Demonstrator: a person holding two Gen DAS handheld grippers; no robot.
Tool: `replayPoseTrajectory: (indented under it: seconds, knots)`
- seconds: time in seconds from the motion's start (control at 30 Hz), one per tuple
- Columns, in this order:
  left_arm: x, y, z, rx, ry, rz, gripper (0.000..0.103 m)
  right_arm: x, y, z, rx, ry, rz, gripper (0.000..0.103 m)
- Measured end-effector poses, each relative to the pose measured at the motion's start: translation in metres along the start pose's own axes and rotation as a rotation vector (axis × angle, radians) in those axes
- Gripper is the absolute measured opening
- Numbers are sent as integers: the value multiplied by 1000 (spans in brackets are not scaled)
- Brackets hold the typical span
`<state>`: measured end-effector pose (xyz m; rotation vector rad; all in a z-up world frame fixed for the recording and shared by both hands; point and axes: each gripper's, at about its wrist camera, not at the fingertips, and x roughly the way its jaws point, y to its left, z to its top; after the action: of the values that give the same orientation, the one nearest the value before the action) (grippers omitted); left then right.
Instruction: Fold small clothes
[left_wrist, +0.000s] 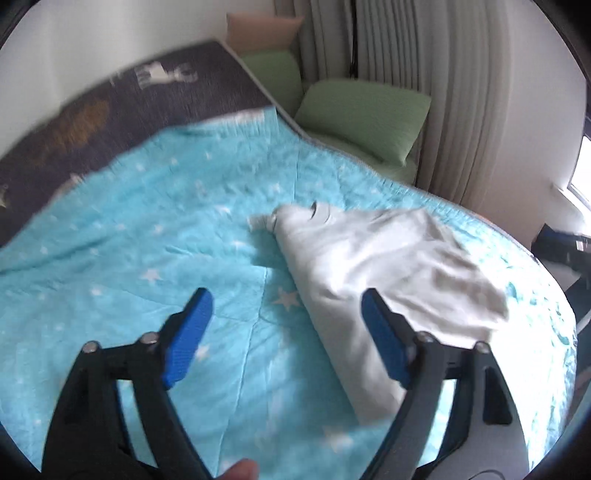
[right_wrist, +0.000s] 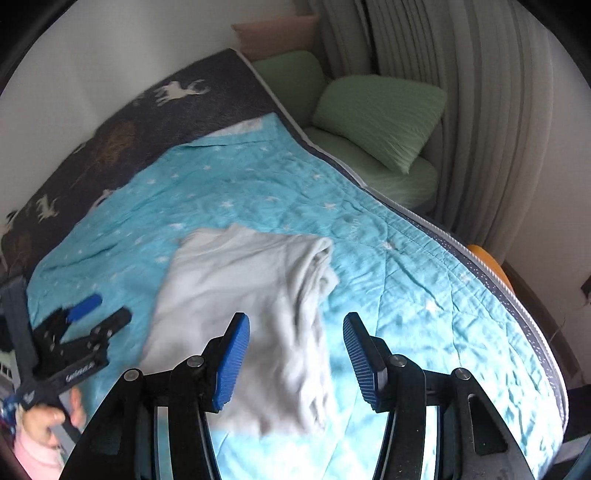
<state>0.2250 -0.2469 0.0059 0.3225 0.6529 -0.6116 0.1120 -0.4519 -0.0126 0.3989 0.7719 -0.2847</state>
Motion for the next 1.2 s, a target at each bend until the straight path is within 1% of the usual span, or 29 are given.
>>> replayPoseTrajectory:
  seconds: [0.03,0.07,0.13,0.17,0.2,0.23,0.33,0.47,0.6,0.7,0.77,0.9,1.07,1.2]
  knots:
    - [-18,-2,0,-15,-21,3,93,-17,9,-9,-24,-16,10,56]
    - [-32,-4,-1,-30,-36,-1,95,-34,18,-18,-45,-32,17,57]
    - [-65,-8,-5,-67,-71,-37,101,-61,34,-33,-79,-67,5,65]
    - [-81,-13,-9,-82,-81,-60,101,-80,45,-47,-105,-95,-13,67]
    - [-93,-18,-12,-89,-85,-79,101,-92,53,-57,-127,-119,-27,72]
    - [-105,-24,-16,-91,-86,-95,101,-104,61,-69,-146,-144,-46,75]
    - [-134,-37,-30,-99,-82,-112,102,-137,75,-106,-153,-210,-97,76]
    - [-164,-45,-54,-107,-81,-105,102,-166,76,-135,-122,-261,-120,77]
    - [-187,-49,-77,-103,-72,-92,102,-182,76,-147,-112,-298,-150,78]
    - [-201,-53,-91,-82,-76,-62,102,-189,78,-155,-100,-298,-137,78]
    - [-207,-53,-97,-88,-68,-46,102,-193,82,-161,-105,-295,-126,78]
    - [-212,-49,-106,-119,-55,-71,102,-195,85,-169,-113,-292,-116,79]
    - [-219,-50,-109,-108,-76,-42,102,-195,82,-172,-106,-288,-118,79]
    - [-222,-52,-109,-101,-83,-46,102,-195,80,-176,-97,-279,-121,80]
